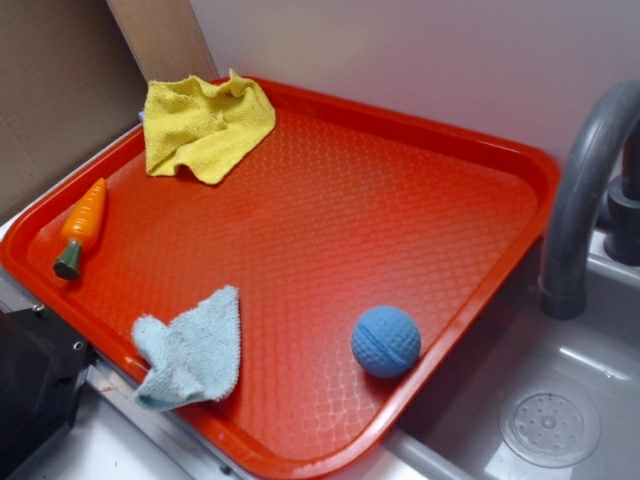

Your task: Grab the blue ball.

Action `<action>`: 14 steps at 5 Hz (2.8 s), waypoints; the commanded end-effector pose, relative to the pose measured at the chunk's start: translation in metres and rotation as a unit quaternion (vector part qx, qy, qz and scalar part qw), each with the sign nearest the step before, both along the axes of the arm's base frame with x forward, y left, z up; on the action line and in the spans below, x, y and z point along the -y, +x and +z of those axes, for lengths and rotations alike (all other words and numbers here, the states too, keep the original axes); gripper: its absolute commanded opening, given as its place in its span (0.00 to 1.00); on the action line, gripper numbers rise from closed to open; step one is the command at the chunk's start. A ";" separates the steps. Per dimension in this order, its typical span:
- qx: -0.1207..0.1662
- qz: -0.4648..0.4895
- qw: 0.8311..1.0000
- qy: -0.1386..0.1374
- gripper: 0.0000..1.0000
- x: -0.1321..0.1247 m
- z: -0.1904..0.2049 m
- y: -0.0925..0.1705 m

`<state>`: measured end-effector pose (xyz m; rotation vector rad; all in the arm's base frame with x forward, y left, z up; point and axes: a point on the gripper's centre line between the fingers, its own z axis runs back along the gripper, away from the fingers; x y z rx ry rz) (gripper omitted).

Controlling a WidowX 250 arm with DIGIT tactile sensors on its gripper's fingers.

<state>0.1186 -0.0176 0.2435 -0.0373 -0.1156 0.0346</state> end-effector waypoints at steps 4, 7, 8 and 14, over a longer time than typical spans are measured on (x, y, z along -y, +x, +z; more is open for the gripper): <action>0.113 -0.365 0.924 -0.035 1.00 0.154 -0.058 0.018; 0.113 -0.365 0.924 -0.035 1.00 0.154 -0.058 0.018; 0.090 -0.380 0.919 -0.051 1.00 0.194 -0.108 0.052; 0.070 -0.418 0.898 -0.116 0.00 0.213 -0.200 0.051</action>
